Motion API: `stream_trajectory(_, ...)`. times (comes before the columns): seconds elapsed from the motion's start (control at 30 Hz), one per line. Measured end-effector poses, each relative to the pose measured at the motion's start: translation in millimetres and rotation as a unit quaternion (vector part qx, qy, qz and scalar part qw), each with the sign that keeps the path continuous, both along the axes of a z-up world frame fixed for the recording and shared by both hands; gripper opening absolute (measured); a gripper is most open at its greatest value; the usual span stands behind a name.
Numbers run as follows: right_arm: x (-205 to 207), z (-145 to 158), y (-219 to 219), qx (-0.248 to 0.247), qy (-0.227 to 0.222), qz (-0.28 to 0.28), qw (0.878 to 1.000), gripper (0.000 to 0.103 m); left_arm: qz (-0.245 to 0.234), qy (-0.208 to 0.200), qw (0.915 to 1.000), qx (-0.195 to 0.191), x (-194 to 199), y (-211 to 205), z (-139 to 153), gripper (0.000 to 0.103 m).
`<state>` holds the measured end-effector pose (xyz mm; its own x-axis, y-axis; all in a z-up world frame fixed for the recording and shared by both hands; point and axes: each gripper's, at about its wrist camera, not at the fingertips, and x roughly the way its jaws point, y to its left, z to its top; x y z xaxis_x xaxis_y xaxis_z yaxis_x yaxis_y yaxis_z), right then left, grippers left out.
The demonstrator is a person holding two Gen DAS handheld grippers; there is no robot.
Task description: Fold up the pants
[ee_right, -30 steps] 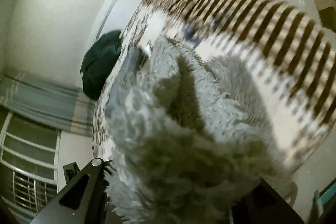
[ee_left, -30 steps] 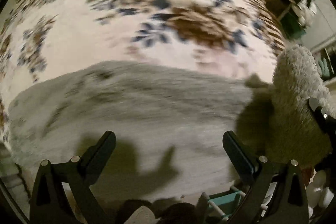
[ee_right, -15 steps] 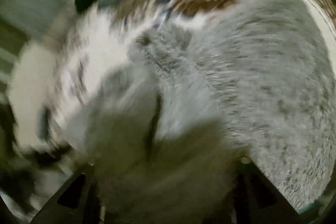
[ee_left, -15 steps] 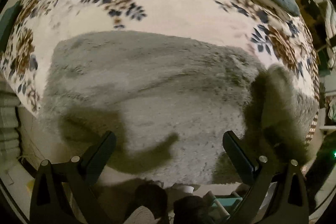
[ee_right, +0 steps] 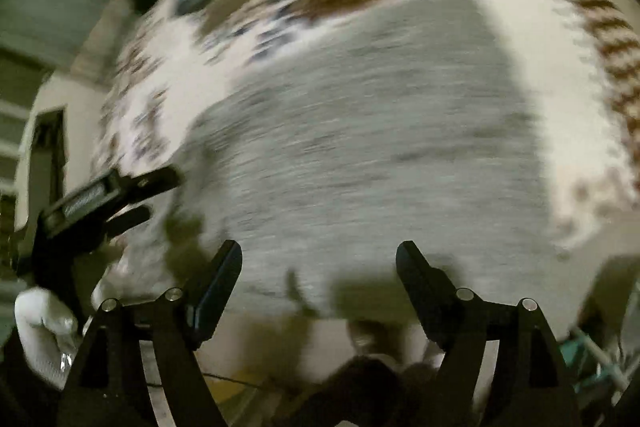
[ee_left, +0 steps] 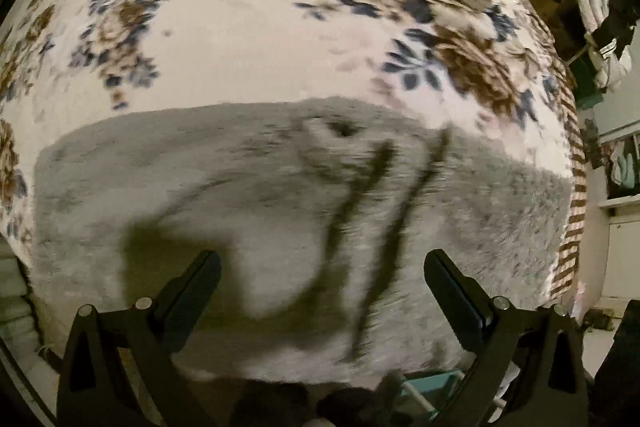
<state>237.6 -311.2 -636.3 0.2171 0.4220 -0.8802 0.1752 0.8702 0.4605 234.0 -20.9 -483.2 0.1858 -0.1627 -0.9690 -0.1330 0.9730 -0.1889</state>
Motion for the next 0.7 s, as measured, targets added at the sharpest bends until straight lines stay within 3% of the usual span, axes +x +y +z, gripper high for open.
stream_trajectory(0.07, -3.2, -5.3, -28.2, -0.011, 0.01, -0.029, 0.999, 0.082, -0.009, 0.012, 0.9998, -0.009, 2.9, -20.5, -12.7, 0.1)
stream_trajectory(0.13, -4.1, -7.4, -43.8, -0.013, 0.021, -0.048, 0.999, 0.082, -0.023, 0.02, 0.9995, -0.012, 3.8, -37.3, -26.5, 0.082)
stream_trajectory(0.17, -3.7, -10.2, -48.7, -0.015, 0.024, -0.054, 0.998, 0.082, -0.036, 0.022, 0.9991, -0.007, 4.7, -47.5, -36.7, 0.05)
stream_trajectory(0.2, -3.1, -10.6, -53.6, -0.02, 0.025, -0.061, 0.998, 0.082, -0.046, 0.03, 0.9985, -0.006, 5.4, -54.2, -45.2, 0.003)
stream_trajectory(0.23, -2.8, -10.8, -59.1, -0.021, 0.027, -0.065, 0.997, 0.082, -0.051, 0.04, 0.9978, -0.016, 5.4, -59.0, -54.3, 0.004)
stream_trajectory(0.3, -3.5, -18.2, -67.1, -0.028, 0.035, -0.076, 0.996, 0.082, -0.049, 0.009, 0.9983, -0.03, 1.4, -57.2, -46.9, 0.003)
stream_trajectory(0.43, -16.3, -16.1, -74.7, -0.014, 0.037, -0.094, 0.995, 0.082, -0.039, -0.065, 0.9955, -0.058, -13.8, -29.8, 5.4, 0.003)
stream_trajectory(0.6, -18.9, -18.0, -68.9, -0.001, 0.042, -0.097, 0.994, 0.082, -0.006, -0.062, 0.9963, -0.059, -28.1, 5.5, 21.8, 0.003)
stream_trajectory(0.7, -14.8, -17.3, -60.5, 0.006, 0.045, -0.091, 0.995, 0.082, 0.019, -0.043, 0.9979, -0.044, -30.3, 23.5, 3.4, 0.003)
